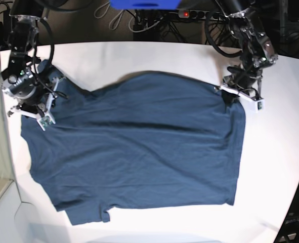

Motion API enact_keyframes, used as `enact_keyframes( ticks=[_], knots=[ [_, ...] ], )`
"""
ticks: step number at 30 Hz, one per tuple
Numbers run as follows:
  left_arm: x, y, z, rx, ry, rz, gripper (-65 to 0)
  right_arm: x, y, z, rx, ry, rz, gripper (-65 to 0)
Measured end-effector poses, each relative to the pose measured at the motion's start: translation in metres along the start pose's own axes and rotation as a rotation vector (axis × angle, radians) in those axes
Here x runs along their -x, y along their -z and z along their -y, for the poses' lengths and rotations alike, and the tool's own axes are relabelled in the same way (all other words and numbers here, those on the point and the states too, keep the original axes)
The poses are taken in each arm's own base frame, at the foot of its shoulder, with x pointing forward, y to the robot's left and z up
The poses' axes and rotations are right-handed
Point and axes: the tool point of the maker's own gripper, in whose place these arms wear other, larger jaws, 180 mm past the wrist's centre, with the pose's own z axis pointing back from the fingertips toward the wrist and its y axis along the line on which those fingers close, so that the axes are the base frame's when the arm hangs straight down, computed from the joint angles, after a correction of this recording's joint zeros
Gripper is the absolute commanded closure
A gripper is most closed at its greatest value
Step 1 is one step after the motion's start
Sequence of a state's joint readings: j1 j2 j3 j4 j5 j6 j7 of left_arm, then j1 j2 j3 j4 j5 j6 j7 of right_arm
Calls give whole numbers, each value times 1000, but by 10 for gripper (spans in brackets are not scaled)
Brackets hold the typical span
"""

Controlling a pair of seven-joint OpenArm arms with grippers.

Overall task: Layout the t-shirt on the table in an organized manner, then fold the t-shirt properly
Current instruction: 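Grasp the shirt's side edges with both grippers near the shoulders, then move the left gripper inward over the shirt and grasp the fabric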

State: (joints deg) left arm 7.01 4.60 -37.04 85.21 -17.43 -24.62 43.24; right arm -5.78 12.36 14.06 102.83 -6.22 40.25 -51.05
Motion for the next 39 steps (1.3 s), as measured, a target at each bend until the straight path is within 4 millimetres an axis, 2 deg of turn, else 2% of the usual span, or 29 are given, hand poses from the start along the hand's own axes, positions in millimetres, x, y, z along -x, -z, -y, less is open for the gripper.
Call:
enact_keyframes(
  ticks=[4,8,12,15,22,25,29,31,33,35,39],
  knots=[
    [-3,-5,-6,-28,45,-26,0,0,0,0,0,0,1,-235],
    [-26,-19,-2,-45,111,20,-1,0,0,0,0,0,1,-235],
    [-43,-24,8,-101,292,-60,-1,0,0,0,0,0,1,-235],
    [-62,-17,25,-131,419,-76,-1,-1,0,0,0,1,2,-235],
    [-82,5,71,-206,721,-164,-1,0,1,0,-1,2,1,-235],
    [-79,19,92,-194,807,-194,-2,-1,1,0,-2,3,4,-235],
    [-59,46,101,-193,860,-304,-4,-1,1,0,-2,3,3,-235],
    [-56,56,109,-183,873,-335,-9,-1,1,0,-1,2,6,-235],
    [-57,64,121,-159,869,-341,-55,-2,1,0,-2,3,9,-235],
    [-61,67,130,-144,873,-330,-136,-1,1,-1,-3,3,5,-235],
    [-69,69,143,-121,858,-306,-357,-1,1,0,-2,3,4,-235]
  ],
)
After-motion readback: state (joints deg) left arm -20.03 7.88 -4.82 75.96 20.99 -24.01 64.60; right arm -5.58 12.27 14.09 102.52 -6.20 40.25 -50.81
